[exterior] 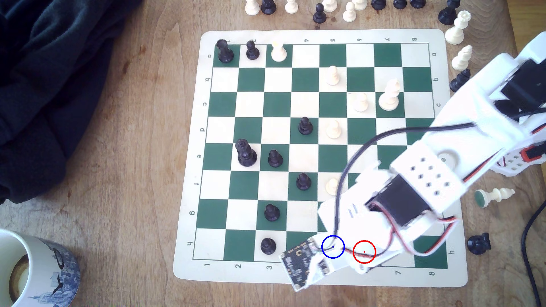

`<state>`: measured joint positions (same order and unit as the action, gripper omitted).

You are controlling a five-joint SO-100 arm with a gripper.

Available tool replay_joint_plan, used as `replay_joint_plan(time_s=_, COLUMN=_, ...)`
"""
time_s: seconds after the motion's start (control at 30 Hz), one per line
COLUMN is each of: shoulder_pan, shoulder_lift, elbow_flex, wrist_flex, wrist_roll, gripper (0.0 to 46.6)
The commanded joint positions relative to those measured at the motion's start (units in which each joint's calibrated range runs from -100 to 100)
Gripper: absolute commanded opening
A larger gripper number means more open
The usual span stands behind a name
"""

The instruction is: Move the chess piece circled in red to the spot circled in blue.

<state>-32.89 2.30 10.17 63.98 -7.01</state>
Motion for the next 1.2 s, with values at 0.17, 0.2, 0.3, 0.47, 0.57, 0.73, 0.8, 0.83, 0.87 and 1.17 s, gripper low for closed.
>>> replay_joint_plan(time_s=0.17, shoulder_pan=2.3, shoulder_lift=4.3, elbow_flex=-5.0, wrist_flex=-4.4, wrist_roll=0.4, gripper=0.3)
replay_joint_plan(time_s=0.2, shoulder_pan=2.3, shoulder_lift=4.8, elbow_flex=-5.4, wrist_flex=-4.4, wrist_roll=0.4, gripper=0.3)
replay_joint_plan(time_s=0.3, shoulder_pan=2.3, shoulder_lift=6.2, elbow_flex=-5.6, wrist_flex=-4.6, wrist_roll=0.4, gripper=0.3)
replay_joint_plan(time_s=0.47, shoulder_pan=2.3, shoulder_lift=7.5, elbow_flex=-5.6, wrist_flex=-5.5, wrist_roll=0.2, gripper=0.3)
replay_joint_plan(time_s=0.57, shoulder_pan=2.3, shoulder_lift=7.6, elbow_flex=-5.6, wrist_flex=-5.5, wrist_roll=0.1, gripper=0.3)
replay_joint_plan(time_s=0.73, shoulder_pan=2.3, shoulder_lift=7.6, elbow_flex=-5.6, wrist_flex=-5.4, wrist_roll=0.0, gripper=0.6)
replay_joint_plan(time_s=0.8, shoulder_pan=2.3, shoulder_lift=7.7, elbow_flex=-5.6, wrist_flex=-5.3, wrist_roll=0.0, gripper=0.7)
replay_joint_plan(time_s=0.83, shoulder_pan=2.3, shoulder_lift=7.7, elbow_flex=-5.6, wrist_flex=-5.3, wrist_roll=0.0, gripper=1.5)
replay_joint_plan(time_s=0.87, shoulder_pan=2.3, shoulder_lift=7.8, elbow_flex=-5.6, wrist_flex=-5.1, wrist_roll=0.0, gripper=4.9)
replay_joint_plan(time_s=1.17, shoulder_pan=2.5, shoulder_lift=5.1, elbow_flex=-4.1, wrist_flex=-4.7, wrist_roll=-0.3, gripper=27.0)
